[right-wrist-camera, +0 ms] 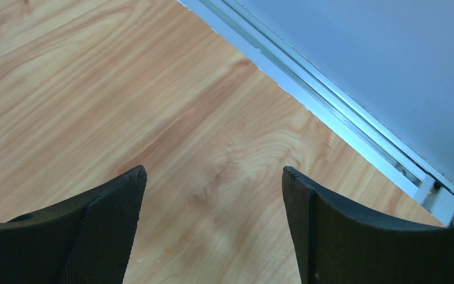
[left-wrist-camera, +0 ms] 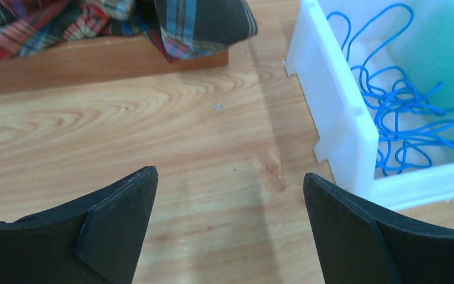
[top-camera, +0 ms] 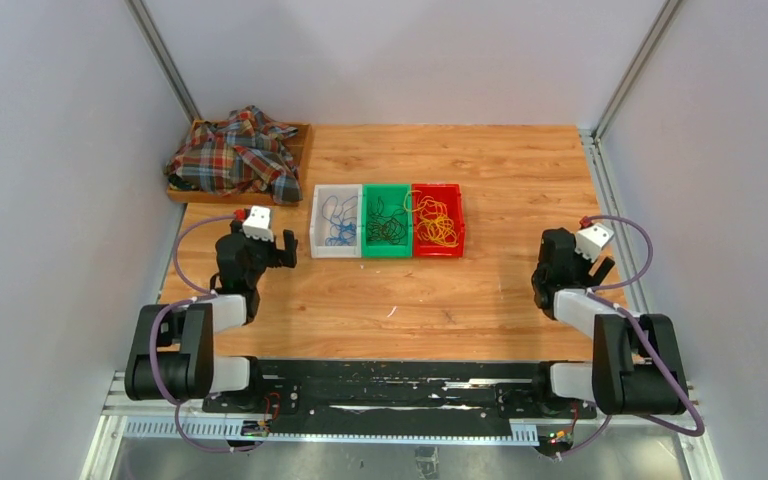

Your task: Untangle the cables

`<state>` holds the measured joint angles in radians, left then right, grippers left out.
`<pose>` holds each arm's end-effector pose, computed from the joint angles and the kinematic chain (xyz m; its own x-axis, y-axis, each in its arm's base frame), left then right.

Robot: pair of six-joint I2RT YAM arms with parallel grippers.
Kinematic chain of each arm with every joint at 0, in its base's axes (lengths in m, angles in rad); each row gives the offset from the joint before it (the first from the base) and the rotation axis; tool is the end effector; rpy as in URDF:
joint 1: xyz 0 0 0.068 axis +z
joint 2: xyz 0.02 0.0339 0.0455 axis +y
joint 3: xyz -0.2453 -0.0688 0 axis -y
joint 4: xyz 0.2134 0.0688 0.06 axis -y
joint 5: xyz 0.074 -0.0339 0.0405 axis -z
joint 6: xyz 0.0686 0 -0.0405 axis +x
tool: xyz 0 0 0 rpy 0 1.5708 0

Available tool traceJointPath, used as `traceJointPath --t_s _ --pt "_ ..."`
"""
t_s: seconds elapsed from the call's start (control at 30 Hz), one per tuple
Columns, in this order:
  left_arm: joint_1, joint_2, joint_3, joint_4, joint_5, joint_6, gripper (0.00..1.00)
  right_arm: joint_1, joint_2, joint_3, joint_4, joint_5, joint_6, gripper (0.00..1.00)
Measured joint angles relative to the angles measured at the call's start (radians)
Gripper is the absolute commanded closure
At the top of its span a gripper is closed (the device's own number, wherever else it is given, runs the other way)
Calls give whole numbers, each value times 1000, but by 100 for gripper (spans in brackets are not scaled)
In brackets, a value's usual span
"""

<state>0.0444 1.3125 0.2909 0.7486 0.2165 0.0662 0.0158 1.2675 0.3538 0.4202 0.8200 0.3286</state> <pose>0.2561 -0.0034 0.1619 -0.2580 0.0532 -0.9647 0.1808 0.9835 0.0059 0.2317 -0.0465 0.1581 -0.2440 0.2163 -0.9453 0.7520 0.6577 -0.0436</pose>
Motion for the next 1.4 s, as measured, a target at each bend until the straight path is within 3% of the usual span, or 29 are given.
traceJointPath --t_s 0.13,0.27,0.3,0.33,0.5,0.63,0.93,1.07,1.4 --pt "0 2 -77 111 -10 -19 2 0 6 -1 55 -48 -22 18" --pt "0 70 -204 388 -23 -38 2 39 -37 -88 203 -51 -78 44" --pt "0 75 -220 398 -25 -41 2 53 -46 -113 238 -50 -91 25" --pt "0 69 -221 388 -27 -41 2 68 -50 -139 274 -46 -110 15" --pt "-2 59 -133 372 -56 -48 2 182 -3 -195 484 1 -250 14" --pt "-3 59 -127 369 -69 -50 2 292 101 -217 668 -58 -429 13" --pt "-3 59 -127 367 -72 -52 2 95 148 -184 692 -348 -431 10" --pt "-3 59 -127 364 -72 -51 2 93 142 -156 599 -406 -417 9" --pt "-3 59 -127 364 -72 -51 2 90 135 -148 597 -436 -407 9"
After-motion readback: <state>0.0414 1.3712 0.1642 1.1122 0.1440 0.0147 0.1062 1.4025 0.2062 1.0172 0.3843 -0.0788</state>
